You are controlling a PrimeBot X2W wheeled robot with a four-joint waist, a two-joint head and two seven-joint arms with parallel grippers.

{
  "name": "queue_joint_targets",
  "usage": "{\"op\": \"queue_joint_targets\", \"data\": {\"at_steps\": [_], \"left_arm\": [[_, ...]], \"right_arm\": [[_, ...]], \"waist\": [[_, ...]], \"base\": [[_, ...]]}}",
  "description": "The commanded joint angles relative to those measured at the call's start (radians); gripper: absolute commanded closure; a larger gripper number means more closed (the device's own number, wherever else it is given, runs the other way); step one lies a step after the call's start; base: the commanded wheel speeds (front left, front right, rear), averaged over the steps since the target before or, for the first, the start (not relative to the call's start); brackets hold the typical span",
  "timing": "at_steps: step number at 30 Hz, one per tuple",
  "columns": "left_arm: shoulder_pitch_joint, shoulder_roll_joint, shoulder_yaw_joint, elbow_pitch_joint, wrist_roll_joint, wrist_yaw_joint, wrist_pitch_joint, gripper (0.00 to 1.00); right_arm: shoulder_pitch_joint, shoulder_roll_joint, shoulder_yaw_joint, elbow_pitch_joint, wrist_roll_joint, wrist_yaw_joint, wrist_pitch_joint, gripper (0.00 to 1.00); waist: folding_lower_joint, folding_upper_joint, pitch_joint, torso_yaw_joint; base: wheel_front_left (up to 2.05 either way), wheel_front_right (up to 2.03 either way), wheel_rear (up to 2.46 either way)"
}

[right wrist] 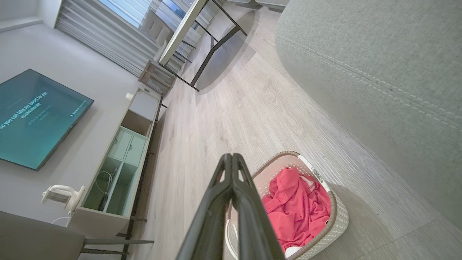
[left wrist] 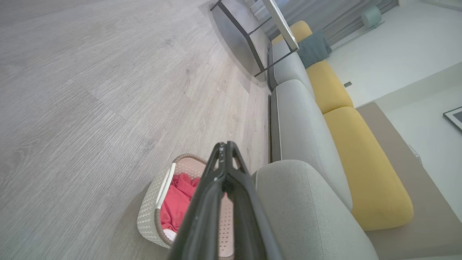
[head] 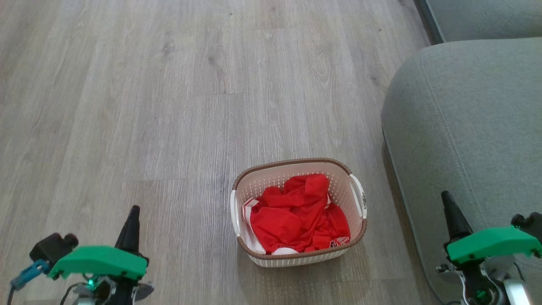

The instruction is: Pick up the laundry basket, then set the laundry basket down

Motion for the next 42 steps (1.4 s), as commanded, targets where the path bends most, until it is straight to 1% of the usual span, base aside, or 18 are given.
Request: {"op": "queue_joint_targets", "data": {"at_steps": [1,8,42], "left_arm": [[-0.056,0.006,0.027,-0.025,-0.019,-0.008,0.006,1.0],[-0.068,0.002,0.044,-0.01,-0.105,-0.023,0.02,1.0],[-0.119,-0.02,0.115,0.052,-0.459,-0.086,0.081,1.0]], "right_arm": [[-0.058,-0.008,0.005,-0.027,0.022,-0.003,0.006,1.0],[-0.063,-0.008,0.002,-0.014,0.113,-0.004,0.017,1.0],[-0.083,-0.011,-0.01,0.038,0.491,-0.005,0.061,1.0]], "waist": [[0.0,-0.0001,0.0,0.0],[0.0,-0.0001,-0.001,-0.002],[0.0,-0.0001,-0.006,-0.01]], "base": [[0.0,0.0,0.0],[0.0,0.0,0.0],[0.0,0.0,0.0]]}}
